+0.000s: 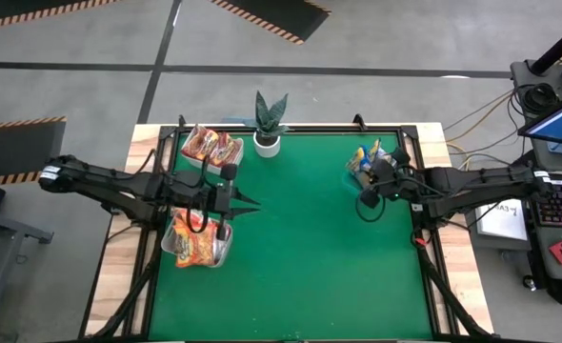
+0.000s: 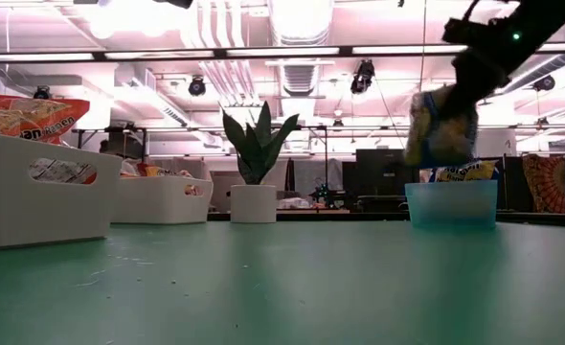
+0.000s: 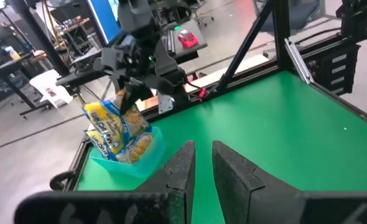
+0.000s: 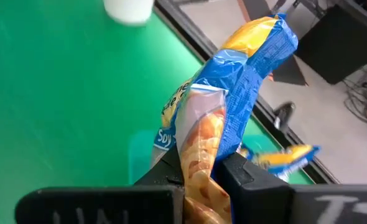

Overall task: Sort Maruchan noodles
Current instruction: Put the blue noodle pack into the blue bin

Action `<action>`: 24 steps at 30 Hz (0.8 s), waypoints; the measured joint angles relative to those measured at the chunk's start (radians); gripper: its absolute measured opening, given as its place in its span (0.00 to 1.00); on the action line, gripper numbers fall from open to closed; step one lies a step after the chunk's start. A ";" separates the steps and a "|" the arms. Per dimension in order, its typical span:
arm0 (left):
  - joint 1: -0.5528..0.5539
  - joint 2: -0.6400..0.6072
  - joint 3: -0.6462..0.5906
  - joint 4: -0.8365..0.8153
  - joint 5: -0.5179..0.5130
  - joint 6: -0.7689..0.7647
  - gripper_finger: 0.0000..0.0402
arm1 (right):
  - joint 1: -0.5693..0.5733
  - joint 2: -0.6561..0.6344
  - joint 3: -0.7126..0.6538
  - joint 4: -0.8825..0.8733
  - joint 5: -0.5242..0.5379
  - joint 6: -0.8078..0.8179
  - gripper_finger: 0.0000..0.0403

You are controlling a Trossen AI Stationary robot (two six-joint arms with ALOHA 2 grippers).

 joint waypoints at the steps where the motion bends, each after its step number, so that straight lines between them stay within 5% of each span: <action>1: 0.000 -0.003 0.000 0.000 0.000 0.000 0.09 | 0.000 0.003 0.000 -0.023 0.000 0.000 0.07; 24: 0.000 -0.004 0.000 0.000 0.000 0.004 0.09 | 0.000 0.264 -0.063 0.012 -0.014 0.051 0.08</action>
